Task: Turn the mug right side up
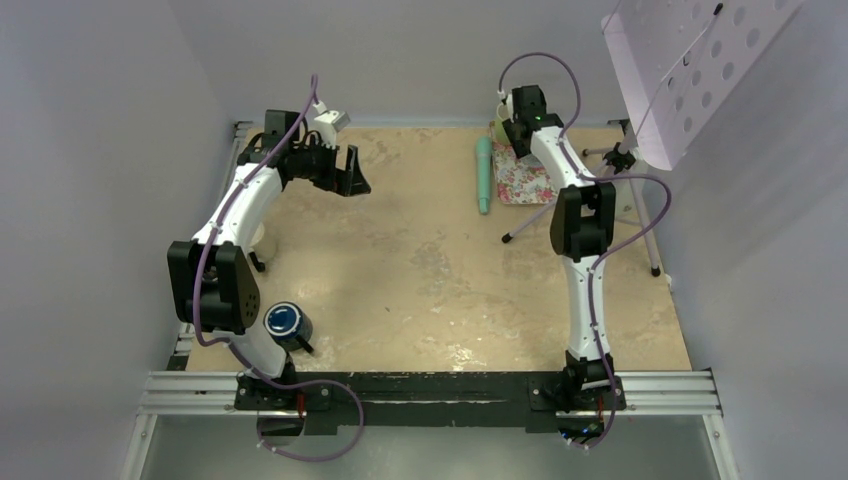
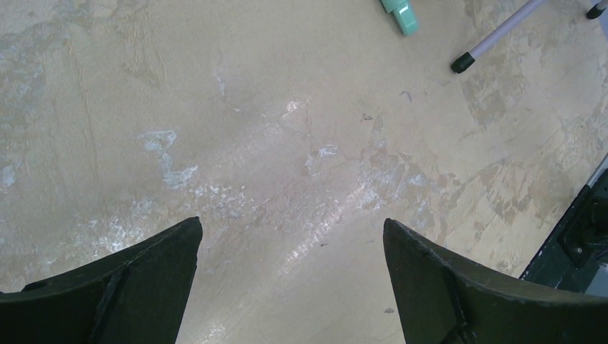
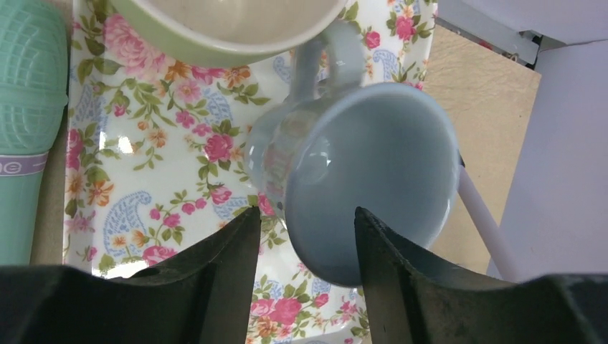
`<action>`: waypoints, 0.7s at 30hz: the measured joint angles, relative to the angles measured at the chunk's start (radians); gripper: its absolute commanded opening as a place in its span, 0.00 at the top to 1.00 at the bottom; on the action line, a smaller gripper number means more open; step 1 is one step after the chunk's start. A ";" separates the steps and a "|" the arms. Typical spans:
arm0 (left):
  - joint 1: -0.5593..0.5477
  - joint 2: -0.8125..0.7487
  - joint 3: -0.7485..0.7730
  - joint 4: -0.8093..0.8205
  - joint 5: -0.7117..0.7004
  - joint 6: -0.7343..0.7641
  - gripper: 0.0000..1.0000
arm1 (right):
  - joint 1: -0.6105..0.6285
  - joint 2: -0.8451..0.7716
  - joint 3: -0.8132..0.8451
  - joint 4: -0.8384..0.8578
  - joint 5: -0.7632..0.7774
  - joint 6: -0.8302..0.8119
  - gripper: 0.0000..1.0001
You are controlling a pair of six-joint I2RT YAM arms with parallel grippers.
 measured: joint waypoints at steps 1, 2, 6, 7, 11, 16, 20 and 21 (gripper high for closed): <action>0.000 0.000 0.000 -0.001 0.000 0.002 0.00 | 0.000 -0.003 -0.002 0.008 0.000 -0.005 0.36; 0.000 0.000 0.000 -0.004 0.000 0.008 0.00 | 0.000 -0.009 -0.005 0.016 0.000 -0.006 0.07; 0.000 0.000 0.000 -0.021 0.000 0.026 0.00 | 0.000 -0.100 -0.096 0.049 -0.006 0.005 0.01; 0.000 0.000 0.000 -0.025 0.000 0.029 0.00 | 0.000 -0.129 -0.121 0.060 -0.005 0.010 0.02; 0.000 0.000 0.000 -0.030 0.000 0.049 0.00 | 0.001 -0.288 -0.253 0.135 -0.013 0.063 0.40; 0.000 0.000 0.000 -0.031 0.001 0.061 0.00 | 0.002 -0.410 -0.369 0.227 -0.037 0.165 1.00; 0.000 0.000 0.000 -0.031 0.000 0.069 0.00 | 0.003 -0.388 -0.402 0.240 -0.040 0.257 1.00; 0.000 0.000 0.000 -0.032 0.001 0.071 0.00 | 0.003 -0.365 -0.401 0.240 -0.035 0.273 1.00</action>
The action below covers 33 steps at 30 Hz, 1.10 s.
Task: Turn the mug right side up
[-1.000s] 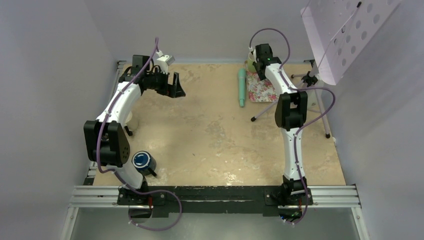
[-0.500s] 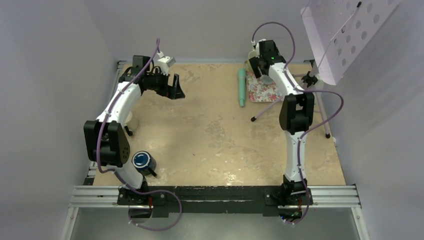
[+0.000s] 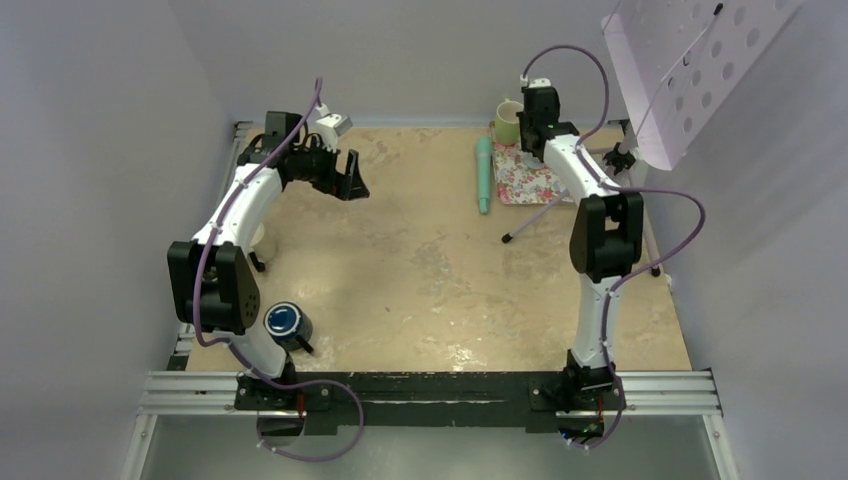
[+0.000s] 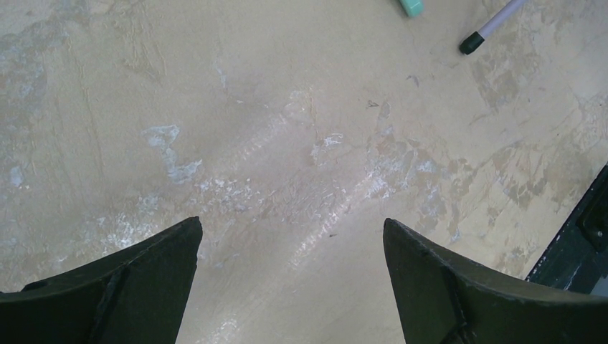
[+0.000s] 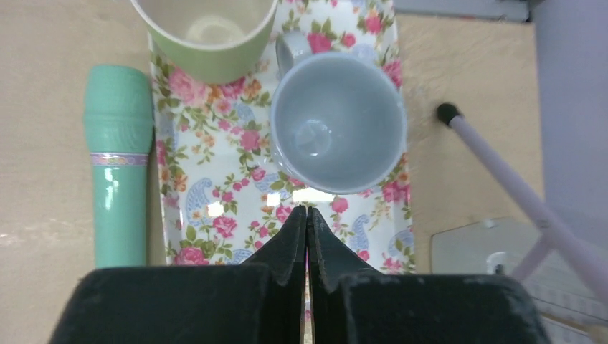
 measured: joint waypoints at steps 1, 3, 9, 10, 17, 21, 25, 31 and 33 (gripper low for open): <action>0.000 0.000 -0.002 0.000 0.000 0.003 0.00 | 0.002 0.025 0.001 -0.004 0.008 0.010 1.00; 0.000 -0.002 -0.006 -0.002 0.000 0.006 0.00 | 0.005 0.079 0.002 -0.010 0.032 0.012 1.00; 0.000 -0.002 -0.022 -0.005 -0.001 0.014 0.00 | 0.014 0.207 0.002 -0.033 0.121 -0.041 1.00; 0.000 -0.002 -0.022 -0.007 -0.001 0.014 0.00 | 0.016 0.213 0.002 -0.031 0.133 -0.055 1.00; 0.000 -0.002 -0.022 -0.012 -0.003 0.016 0.00 | 0.017 0.274 0.108 0.003 0.192 -0.137 1.00; 0.001 -0.002 -0.022 -0.016 -0.010 0.022 0.00 | 0.014 0.335 0.203 0.019 0.216 -0.153 1.00; 0.004 -0.002 -0.022 -0.021 -0.015 0.023 0.00 | 0.000 0.400 0.283 0.023 0.219 -0.155 1.00; 0.012 0.012 -0.005 -0.032 -0.020 0.029 0.00 | -0.019 0.441 0.322 0.069 0.229 -0.196 1.00; 0.014 0.024 0.006 -0.034 -0.024 0.029 0.00 | -0.027 0.463 0.357 0.078 0.234 -0.208 1.00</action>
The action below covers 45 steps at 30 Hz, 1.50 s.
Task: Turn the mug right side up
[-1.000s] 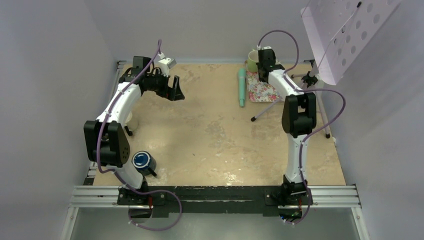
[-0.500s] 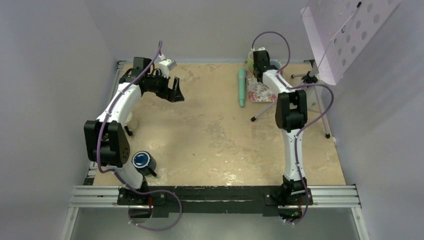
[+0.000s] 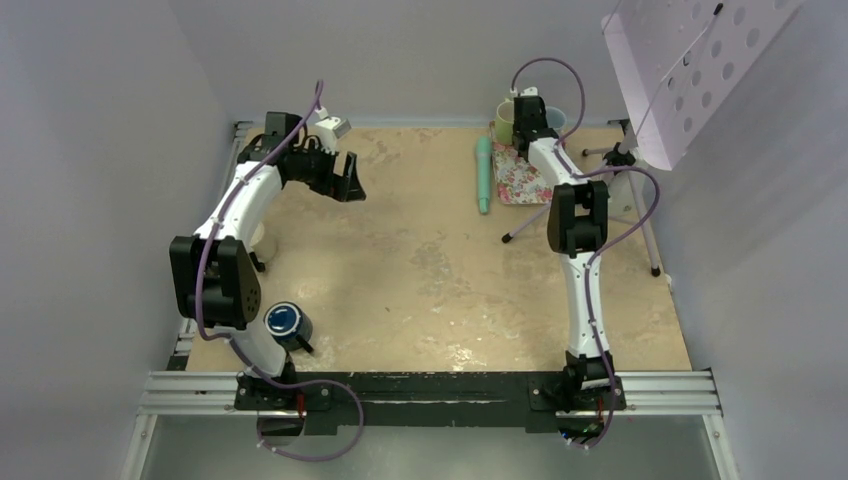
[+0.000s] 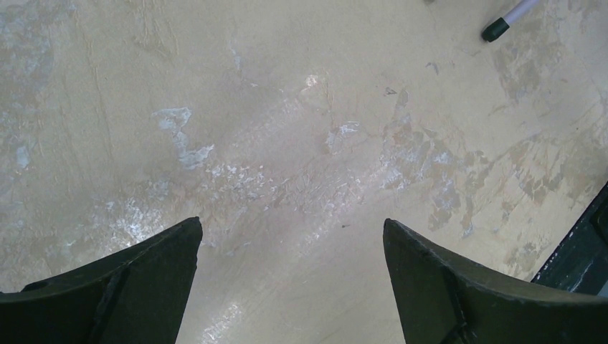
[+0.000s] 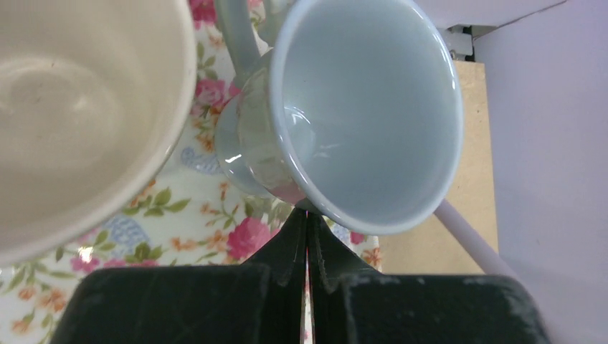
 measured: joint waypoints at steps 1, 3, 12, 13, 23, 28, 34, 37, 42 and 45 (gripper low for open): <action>0.001 0.004 0.003 -0.001 0.000 0.000 0.00 | -0.003 0.011 0.017 0.005 0.002 -0.007 1.00; 0.003 0.012 0.008 -0.003 -0.003 0.000 0.00 | -0.007 0.032 0.050 0.011 0.006 -0.019 1.00; 0.020 0.021 0.013 -0.015 -0.019 0.003 0.00 | -0.015 0.065 0.107 0.048 0.009 -0.032 1.00; 0.021 0.021 0.013 -0.016 -0.020 0.004 0.00 | -0.015 0.067 0.114 0.051 0.009 -0.032 1.00; 0.029 0.021 0.026 -0.062 -0.025 0.048 0.00 | -0.016 0.073 0.109 0.109 0.005 -0.034 1.00; 0.037 0.021 0.067 -0.129 -0.025 0.098 0.00 | -0.016 0.014 -0.016 0.129 -0.027 -0.042 1.00; 0.043 0.020 0.143 -0.272 -0.031 0.191 0.00 | -0.015 -0.207 -0.256 0.167 -0.097 -0.033 1.00; 0.043 0.020 0.181 -0.359 -0.051 0.250 0.01 | -0.014 -0.335 -0.328 0.191 -0.103 -0.013 1.00; 0.044 0.019 0.214 -0.514 -0.168 0.365 0.09 | -0.003 -0.528 -0.455 0.216 -0.135 0.013 0.82; 0.045 0.018 0.220 -0.603 -0.316 0.431 0.11 | 0.026 -0.621 -0.560 0.213 -0.177 0.025 0.63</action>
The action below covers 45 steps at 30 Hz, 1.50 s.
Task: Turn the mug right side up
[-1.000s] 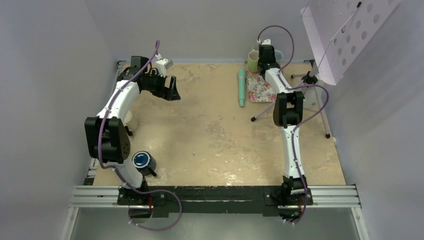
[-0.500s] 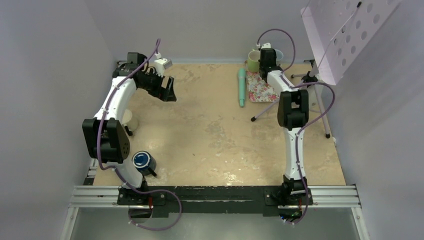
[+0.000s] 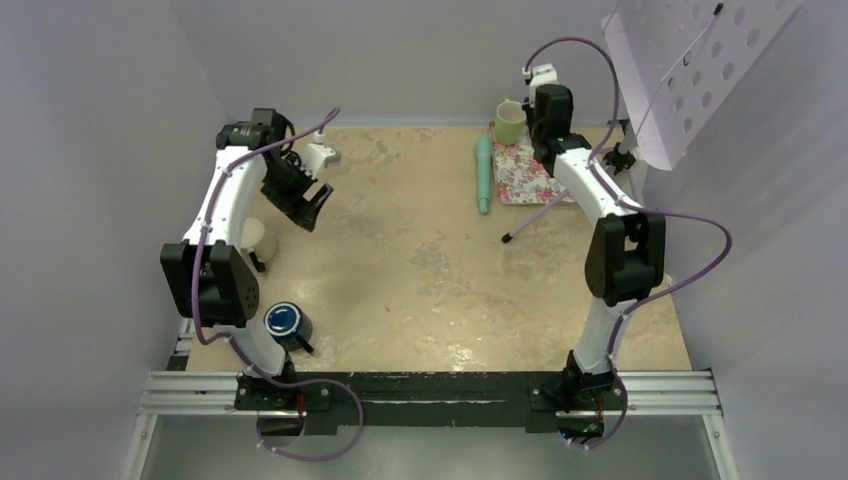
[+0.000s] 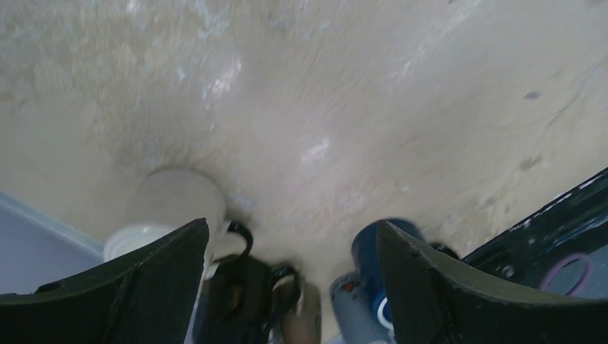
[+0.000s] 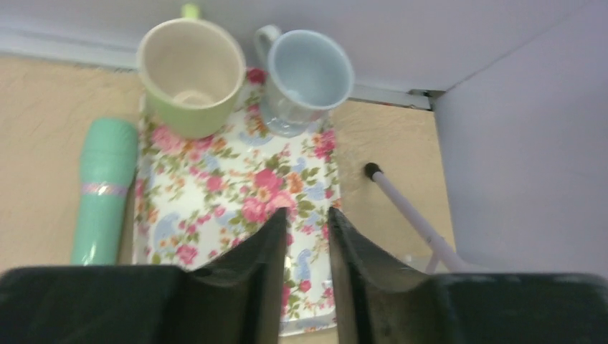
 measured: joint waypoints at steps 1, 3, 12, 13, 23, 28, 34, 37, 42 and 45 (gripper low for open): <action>0.001 -0.002 0.000 -0.025 -0.057 0.026 0.11 | 0.013 -0.018 -0.024 -0.005 -0.007 0.005 0.60; 0.004 -0.015 -0.013 -0.053 -0.148 0.079 0.11 | 0.052 -0.054 -0.084 -0.007 -0.029 0.003 0.58; 0.010 -0.229 -0.365 0.033 -0.335 0.534 0.16 | 0.202 -0.127 -0.211 -0.084 -0.158 0.006 0.51; 0.010 -0.258 -0.429 0.073 -0.342 0.608 0.17 | 0.202 -0.134 -0.214 -0.103 -0.173 0.011 0.51; 0.134 -0.220 -0.631 0.368 -0.433 1.208 0.21 | 0.223 -0.296 -0.273 -0.204 -0.214 0.056 0.49; 0.182 -0.212 -0.638 0.433 -0.431 1.374 0.21 | 0.229 -0.374 -0.288 -0.217 -0.241 0.082 0.49; 0.183 -0.169 -0.636 0.478 -0.390 1.433 0.19 | 0.229 -0.428 -0.315 -0.226 -0.273 0.101 0.49; 0.182 -0.126 -0.598 0.522 -0.358 1.435 0.20 | 0.229 -0.440 -0.327 -0.232 -0.289 0.108 0.49; 0.179 -0.041 -0.571 0.654 -0.330 1.385 0.20 | 0.229 -0.453 -0.350 -0.233 -0.308 0.110 0.50; 0.165 -0.009 -0.562 0.682 -0.325 1.312 0.21 | 0.229 -0.454 -0.356 -0.235 -0.320 0.110 0.50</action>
